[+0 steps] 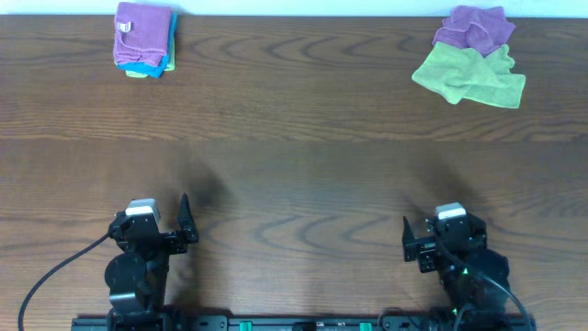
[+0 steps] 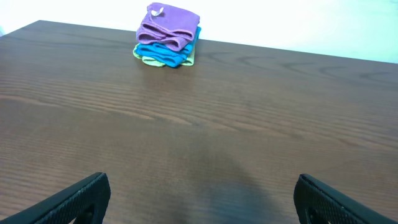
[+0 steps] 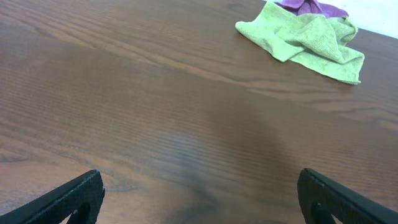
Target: Fold the cloth
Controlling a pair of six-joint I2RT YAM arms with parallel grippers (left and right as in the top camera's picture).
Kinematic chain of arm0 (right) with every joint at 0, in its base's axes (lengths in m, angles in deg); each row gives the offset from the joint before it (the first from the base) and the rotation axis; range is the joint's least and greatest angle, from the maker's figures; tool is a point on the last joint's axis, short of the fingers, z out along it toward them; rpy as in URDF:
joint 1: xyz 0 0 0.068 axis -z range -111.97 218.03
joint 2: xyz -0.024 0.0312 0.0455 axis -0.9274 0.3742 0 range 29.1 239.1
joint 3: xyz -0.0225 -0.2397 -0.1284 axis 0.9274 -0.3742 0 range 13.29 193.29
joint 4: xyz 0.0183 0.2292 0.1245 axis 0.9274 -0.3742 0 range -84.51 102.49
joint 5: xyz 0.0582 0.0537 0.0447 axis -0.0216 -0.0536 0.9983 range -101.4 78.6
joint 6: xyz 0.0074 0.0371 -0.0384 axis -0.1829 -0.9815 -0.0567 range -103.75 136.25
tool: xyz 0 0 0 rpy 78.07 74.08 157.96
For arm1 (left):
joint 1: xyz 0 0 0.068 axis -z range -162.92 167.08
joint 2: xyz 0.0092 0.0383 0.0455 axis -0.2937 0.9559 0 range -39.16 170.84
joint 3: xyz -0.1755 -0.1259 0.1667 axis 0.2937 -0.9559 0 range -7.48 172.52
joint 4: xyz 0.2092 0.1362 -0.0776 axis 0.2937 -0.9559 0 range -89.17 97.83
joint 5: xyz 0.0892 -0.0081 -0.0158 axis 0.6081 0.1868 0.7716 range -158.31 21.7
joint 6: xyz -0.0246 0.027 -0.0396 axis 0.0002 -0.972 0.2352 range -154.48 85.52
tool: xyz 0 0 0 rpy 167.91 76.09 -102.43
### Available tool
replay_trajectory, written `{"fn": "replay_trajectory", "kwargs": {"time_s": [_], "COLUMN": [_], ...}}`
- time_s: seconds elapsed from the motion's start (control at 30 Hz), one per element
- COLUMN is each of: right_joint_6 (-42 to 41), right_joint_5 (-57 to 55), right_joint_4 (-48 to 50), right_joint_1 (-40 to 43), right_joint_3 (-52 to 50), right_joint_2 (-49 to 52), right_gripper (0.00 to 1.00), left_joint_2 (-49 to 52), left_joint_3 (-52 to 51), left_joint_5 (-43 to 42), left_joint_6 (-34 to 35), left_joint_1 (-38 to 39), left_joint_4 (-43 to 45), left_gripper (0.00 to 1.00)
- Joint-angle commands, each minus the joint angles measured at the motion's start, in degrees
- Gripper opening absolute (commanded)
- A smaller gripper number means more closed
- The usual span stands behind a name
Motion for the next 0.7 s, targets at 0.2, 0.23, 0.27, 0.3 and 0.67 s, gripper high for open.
{"fn": "replay_trajectory", "kwargs": {"time_s": [0.2,0.23,0.27,0.3,0.67], "right_joint_6": [0.6,0.6,0.6,0.6,0.6], "right_joint_5": [0.4,0.4,0.4,0.4,0.4], "right_joint_4": [-3.0,-3.4,-3.9,-4.4,-7.7], "right_joint_1": [0.5,0.5,0.5,0.5,-0.9], "right_joint_3": [-0.6,-0.6,-0.6,-0.6,-2.9], "right_joint_2": [-3.3,-3.5,-3.7,-3.7,-3.7], "right_gripper": [0.99,0.99,0.99,0.99,0.99], "left_joint_2": [-0.3,-0.3,-0.3,-0.3,-0.3], "left_joint_3": [-1.4,-1.4,-1.4,-1.4,-1.4], "left_joint_5": [1.0,1.0,1.0,1.0,1.0], "left_joint_6": [-1.0,-1.0,-1.0,-1.0,-1.0], "left_joint_1": [0.2,0.2,0.2,0.2,0.2], "left_joint_4": [-0.4,-0.4,-0.4,-0.4,-0.4], "left_gripper": [0.95,0.95,0.96,0.95,0.95]}}
